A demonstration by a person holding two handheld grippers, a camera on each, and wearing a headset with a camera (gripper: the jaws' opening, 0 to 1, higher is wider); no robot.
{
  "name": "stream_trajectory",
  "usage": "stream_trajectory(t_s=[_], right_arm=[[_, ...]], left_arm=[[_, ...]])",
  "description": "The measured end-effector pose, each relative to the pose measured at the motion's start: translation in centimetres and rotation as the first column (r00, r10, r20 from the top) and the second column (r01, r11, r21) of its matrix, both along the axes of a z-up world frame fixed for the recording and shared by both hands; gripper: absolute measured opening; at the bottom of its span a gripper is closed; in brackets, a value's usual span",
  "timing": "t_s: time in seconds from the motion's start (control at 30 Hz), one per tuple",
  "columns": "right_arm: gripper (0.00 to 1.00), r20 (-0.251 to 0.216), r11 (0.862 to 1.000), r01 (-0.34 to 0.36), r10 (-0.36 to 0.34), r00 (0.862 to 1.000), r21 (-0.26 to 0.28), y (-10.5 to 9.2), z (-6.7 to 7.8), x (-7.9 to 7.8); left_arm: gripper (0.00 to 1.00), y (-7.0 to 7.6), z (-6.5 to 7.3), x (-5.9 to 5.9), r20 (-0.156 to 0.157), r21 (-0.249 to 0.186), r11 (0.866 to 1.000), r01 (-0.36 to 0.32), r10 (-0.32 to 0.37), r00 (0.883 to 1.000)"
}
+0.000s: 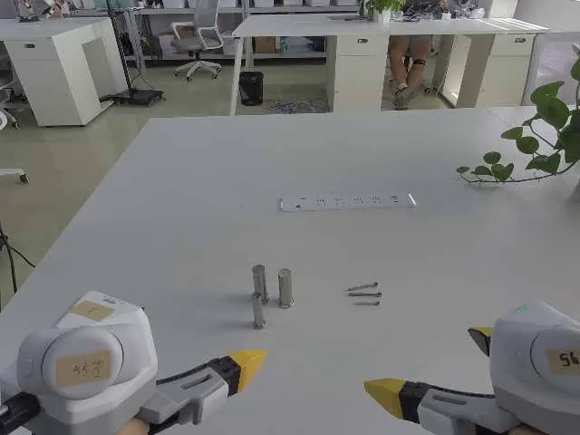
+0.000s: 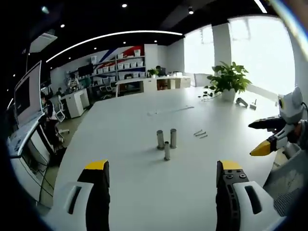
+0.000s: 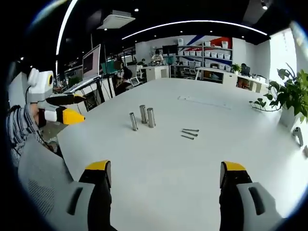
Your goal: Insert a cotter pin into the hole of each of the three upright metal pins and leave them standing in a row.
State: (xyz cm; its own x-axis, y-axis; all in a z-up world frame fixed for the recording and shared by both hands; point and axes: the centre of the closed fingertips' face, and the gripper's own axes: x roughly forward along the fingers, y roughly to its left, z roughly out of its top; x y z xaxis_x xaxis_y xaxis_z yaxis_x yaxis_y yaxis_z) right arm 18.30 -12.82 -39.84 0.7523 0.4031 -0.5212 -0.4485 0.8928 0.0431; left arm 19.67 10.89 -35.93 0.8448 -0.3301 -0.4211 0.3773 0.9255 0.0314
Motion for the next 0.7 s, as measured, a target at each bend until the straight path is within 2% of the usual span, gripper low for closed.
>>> stream_trajectory(t_s=[0.5, 0.7], right_arm=[[0.88, -0.014, 1.0, -0.001, 0.001, 1.0, 0.015, 0.08, -0.09, 0.04], [0.88, 0.005, 1.0, -0.009, 0.009, 1.0, 0.004, 0.2, 0.12, 0.17]], left_arm=[[0.89, -0.04, 0.11, 0.03, 0.006, 0.001, 1.0, 0.002, -0.002, 1.0], [0.88, -0.06, 0.13, 0.03, 0.005, 0.0, 1.0, 0.003, -0.003, 1.0]])
